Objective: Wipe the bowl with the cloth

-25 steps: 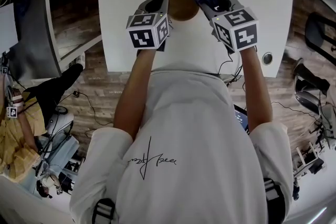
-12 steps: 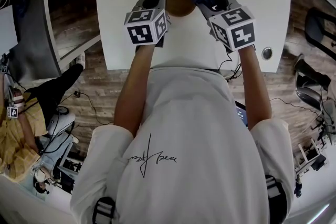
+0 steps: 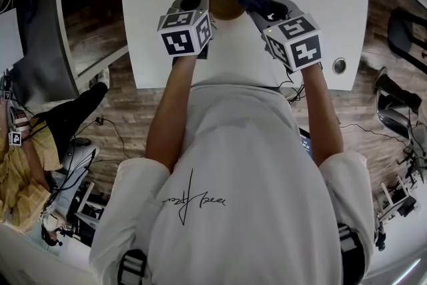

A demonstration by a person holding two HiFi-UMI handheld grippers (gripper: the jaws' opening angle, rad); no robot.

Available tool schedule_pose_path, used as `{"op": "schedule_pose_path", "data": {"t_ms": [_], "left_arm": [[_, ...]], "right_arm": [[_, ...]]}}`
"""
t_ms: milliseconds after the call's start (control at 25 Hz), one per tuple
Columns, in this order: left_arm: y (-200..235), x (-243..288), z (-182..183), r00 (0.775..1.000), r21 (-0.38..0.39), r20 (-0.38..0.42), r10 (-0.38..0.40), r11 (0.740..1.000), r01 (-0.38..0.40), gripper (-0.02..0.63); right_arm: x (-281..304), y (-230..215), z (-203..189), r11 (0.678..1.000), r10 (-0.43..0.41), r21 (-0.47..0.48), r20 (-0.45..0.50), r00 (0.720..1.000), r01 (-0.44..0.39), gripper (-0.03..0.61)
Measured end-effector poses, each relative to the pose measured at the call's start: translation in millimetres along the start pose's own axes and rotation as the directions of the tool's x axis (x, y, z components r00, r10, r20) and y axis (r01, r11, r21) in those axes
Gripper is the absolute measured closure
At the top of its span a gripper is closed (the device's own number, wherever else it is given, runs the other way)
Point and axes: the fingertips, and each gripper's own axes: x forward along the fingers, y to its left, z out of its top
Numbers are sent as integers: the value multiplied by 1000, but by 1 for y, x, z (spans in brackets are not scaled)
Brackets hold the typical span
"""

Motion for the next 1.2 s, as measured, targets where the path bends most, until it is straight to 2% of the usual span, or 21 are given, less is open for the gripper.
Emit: {"op": "schedule_pose_path", "data": {"t_ms": [640, 1040, 1200], "left_arm": [[-5, 2, 0, 1000, 3, -2, 15, 1000, -15, 595], [4, 3, -2, 1000, -22, -1, 17, 1000, -17, 588], [0, -7, -5, 997, -14, 15, 75, 997, -75, 568]], "right_arm": [[-5, 17, -16, 999, 28, 32, -11, 1000, -28, 474], [6, 44, -20, 997, 67, 28, -20, 998, -67, 474], [-2, 52, -26, 996, 90, 10, -19, 996, -90, 474]]}}
